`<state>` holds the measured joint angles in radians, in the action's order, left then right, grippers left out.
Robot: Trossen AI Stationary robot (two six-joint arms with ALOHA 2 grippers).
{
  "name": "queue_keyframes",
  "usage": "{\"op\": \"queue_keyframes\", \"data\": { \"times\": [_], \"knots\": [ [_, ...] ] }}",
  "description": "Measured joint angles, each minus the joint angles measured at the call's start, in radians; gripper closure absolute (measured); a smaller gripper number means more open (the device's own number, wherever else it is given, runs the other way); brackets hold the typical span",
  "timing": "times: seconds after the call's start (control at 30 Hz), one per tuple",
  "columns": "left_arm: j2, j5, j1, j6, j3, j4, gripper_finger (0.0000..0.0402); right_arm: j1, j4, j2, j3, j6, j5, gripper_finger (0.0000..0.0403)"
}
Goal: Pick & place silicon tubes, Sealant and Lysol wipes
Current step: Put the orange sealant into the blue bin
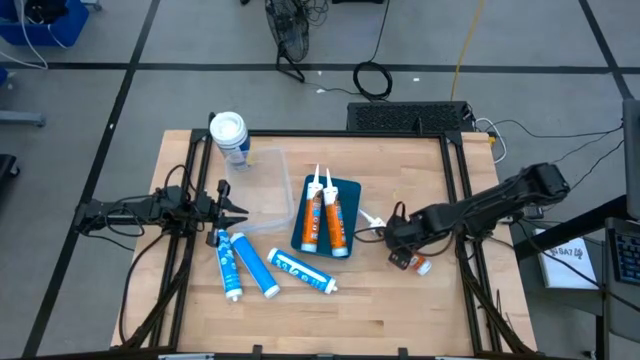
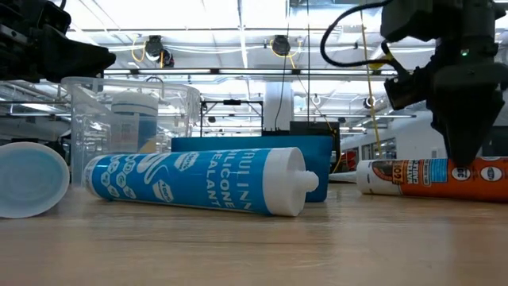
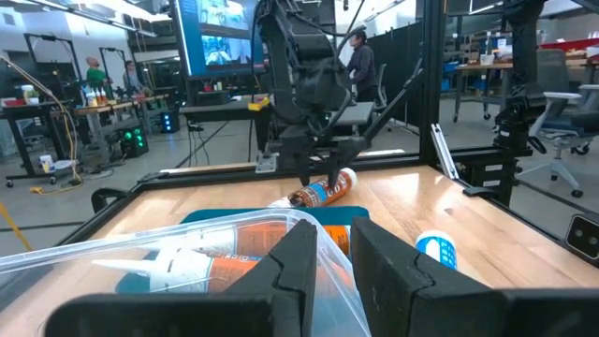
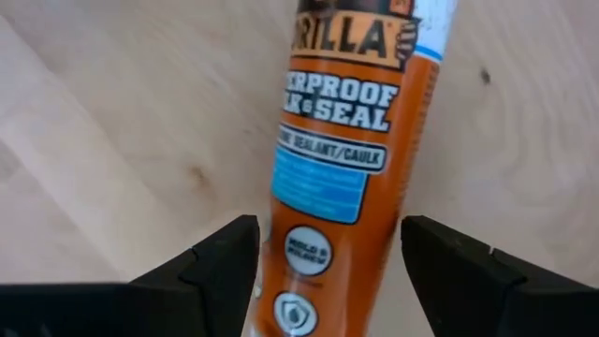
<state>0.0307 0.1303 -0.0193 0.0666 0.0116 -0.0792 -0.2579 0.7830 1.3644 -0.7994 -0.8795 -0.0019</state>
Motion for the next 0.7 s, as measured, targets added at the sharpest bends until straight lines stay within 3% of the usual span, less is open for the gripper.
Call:
{"op": "queue_keyframes", "data": {
  "times": [0.43,0.7],
  "knots": [
    [0.000,0.000,0.000,0.000,0.000,0.000,0.0325,0.001,-0.054,0.194,-0.003,0.006,0.031,0.0160],
    [0.000,0.000,0.000,0.000,0.000,0.000,0.0325,0.001,-0.123,0.222,-0.001,0.010,0.027,0.0161]
  ]
}}
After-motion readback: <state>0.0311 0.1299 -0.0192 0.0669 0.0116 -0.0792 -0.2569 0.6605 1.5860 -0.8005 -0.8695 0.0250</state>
